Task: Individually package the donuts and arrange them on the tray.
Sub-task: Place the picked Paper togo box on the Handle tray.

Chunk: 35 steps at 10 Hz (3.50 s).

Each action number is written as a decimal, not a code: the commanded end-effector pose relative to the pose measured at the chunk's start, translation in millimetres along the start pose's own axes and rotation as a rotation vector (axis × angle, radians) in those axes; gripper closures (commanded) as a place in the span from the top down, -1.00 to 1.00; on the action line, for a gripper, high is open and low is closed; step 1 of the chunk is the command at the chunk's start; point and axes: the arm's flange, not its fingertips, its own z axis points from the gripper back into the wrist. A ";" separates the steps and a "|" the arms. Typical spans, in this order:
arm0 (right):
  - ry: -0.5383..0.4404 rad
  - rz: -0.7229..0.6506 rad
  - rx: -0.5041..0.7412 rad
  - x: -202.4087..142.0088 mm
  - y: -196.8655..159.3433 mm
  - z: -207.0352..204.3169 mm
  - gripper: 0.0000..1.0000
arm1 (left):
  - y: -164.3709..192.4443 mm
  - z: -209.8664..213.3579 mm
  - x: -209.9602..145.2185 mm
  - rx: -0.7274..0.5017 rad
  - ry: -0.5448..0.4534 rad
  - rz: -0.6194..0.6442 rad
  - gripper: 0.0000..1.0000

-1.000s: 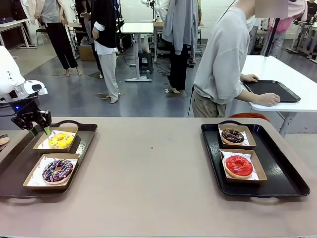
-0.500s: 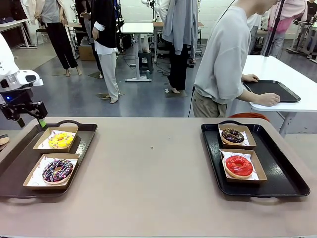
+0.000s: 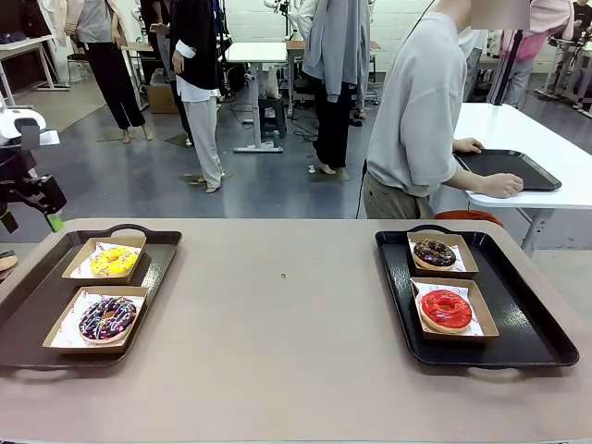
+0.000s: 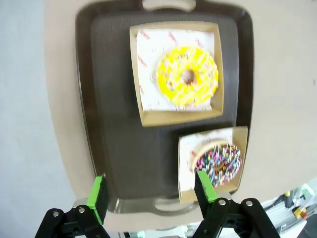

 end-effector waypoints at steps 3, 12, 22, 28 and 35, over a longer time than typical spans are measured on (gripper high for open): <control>0.001 0.002 -0.003 -1.2 1.3 1.2 1.00 | -0.7 -0.6 -5.3 -0.006 0.028 0.000 0.80; 0.001 0.002 -0.003 -1.2 1.3 1.2 1.00 | -0.7 -0.6 -5.3 -0.006 0.028 0.000 0.80; 0.001 0.002 -0.003 -1.2 1.3 1.2 1.00 | 78.3 50.1 -14.5 -0.618 0.007 0.064 0.81; 0.001 0.002 -0.003 -1.2 1.3 1.2 1.00 | 228.9 3.6 -77.2 -1.214 -0.045 0.288 0.81; 0.001 0.002 -0.003 -1.2 1.3 1.2 1.00 | 255.1 -49.7 -108.5 -1.334 0.057 0.248 0.81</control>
